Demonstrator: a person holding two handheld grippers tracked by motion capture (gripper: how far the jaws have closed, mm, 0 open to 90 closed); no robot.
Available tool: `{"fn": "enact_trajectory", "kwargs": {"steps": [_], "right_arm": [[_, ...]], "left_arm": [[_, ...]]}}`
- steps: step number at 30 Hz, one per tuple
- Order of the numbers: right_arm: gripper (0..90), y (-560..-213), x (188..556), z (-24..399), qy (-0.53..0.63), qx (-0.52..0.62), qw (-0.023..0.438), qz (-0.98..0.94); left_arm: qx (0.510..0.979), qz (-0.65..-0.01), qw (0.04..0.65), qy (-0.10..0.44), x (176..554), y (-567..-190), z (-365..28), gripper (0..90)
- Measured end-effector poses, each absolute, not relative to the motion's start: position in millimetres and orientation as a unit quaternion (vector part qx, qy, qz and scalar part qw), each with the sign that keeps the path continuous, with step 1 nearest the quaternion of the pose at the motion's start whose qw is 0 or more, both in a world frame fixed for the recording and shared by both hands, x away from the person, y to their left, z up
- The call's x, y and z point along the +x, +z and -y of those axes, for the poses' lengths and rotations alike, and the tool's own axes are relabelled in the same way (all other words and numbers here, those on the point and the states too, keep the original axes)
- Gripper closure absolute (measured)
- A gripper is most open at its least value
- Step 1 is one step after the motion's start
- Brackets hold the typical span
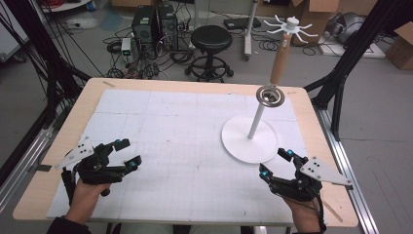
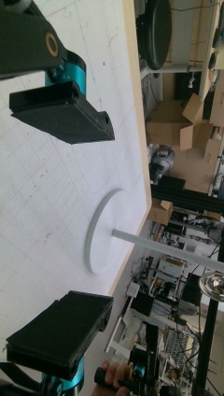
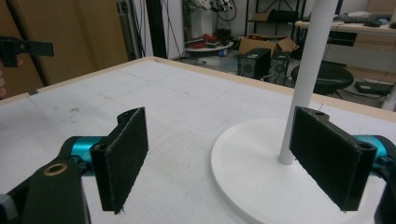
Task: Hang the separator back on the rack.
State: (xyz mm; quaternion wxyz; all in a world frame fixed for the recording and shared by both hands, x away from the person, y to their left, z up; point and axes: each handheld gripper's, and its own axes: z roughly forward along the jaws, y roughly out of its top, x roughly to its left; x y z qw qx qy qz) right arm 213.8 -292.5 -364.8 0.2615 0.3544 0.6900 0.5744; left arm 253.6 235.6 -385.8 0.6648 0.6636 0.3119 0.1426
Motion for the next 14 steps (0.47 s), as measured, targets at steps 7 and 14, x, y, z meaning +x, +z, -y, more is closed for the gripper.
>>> {"fn": "enact_trajectory", "kwargs": {"steps": [7,14], "right_arm": [[18.3,-364.2,213.5,294.3,0.577,0.358,0.263,-0.685],[18.0,-364.8,214.3,296.6,0.579,0.36,0.262,-0.683]], "left_arm": [[0.664,-0.312,0.664,0.14,254.1,-386.4,-234.4,17.7],[0.666,-0.314,0.662,0.143,255.2,-386.9,-234.6,17.7]]}}
